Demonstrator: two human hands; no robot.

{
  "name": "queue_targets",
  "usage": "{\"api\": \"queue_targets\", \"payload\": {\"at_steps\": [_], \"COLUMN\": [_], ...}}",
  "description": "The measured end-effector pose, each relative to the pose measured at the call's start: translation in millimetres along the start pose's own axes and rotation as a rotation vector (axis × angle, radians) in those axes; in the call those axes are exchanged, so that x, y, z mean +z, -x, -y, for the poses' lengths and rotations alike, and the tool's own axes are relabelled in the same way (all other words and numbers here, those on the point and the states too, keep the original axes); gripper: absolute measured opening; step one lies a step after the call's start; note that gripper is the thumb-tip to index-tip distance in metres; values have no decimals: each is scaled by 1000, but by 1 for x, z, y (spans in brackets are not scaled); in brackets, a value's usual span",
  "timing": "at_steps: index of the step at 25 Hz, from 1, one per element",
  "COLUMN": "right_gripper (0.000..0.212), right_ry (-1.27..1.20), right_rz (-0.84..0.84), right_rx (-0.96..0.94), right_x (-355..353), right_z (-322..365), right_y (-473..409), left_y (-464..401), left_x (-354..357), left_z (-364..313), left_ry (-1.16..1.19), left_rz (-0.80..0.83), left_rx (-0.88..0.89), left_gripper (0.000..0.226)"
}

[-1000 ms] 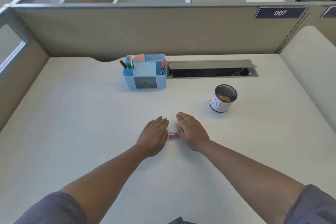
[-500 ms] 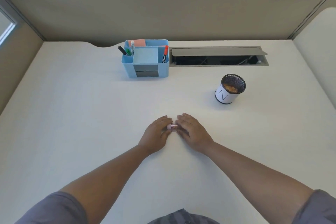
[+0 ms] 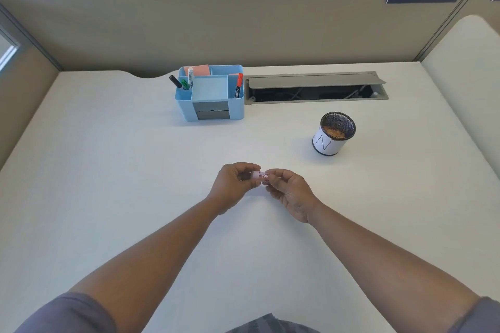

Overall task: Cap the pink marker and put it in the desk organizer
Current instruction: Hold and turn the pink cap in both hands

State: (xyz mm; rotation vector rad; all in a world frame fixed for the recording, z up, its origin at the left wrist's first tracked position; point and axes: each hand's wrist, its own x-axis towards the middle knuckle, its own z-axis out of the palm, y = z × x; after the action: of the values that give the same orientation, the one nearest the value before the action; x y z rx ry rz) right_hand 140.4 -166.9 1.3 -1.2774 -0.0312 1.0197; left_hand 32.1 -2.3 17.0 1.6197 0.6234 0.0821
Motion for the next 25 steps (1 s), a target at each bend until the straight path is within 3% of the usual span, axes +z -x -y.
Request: {"api": "queue_targets", "payload": {"at_steps": [7, 12, 16, 19, 25], "right_gripper": [11, 12, 11, 14, 22], "right_ry": [-61, -92, -82, -99, -74], "right_rz": [27, -9, 6, 29, 25], "right_rx": [37, 16, 70, 103, 59], "right_x": [-1, 3, -2, -4, -3], "right_z": [-3, -5, -2, -2, -4], "right_y": [5, 6, 6, 7, 15], "left_y": [1, 7, 4, 3, -1], "left_x": [-4, 2, -4, -2, 8], "left_z": [-5, -4, -8, -9, -5], "left_ry": [-134, -139, -93, 52, 576], "left_rz": [41, -58, 36, 23, 34], "left_rx": [9, 42, 27, -47, -197], "left_gripper": [22, 26, 24, 22, 23]}}
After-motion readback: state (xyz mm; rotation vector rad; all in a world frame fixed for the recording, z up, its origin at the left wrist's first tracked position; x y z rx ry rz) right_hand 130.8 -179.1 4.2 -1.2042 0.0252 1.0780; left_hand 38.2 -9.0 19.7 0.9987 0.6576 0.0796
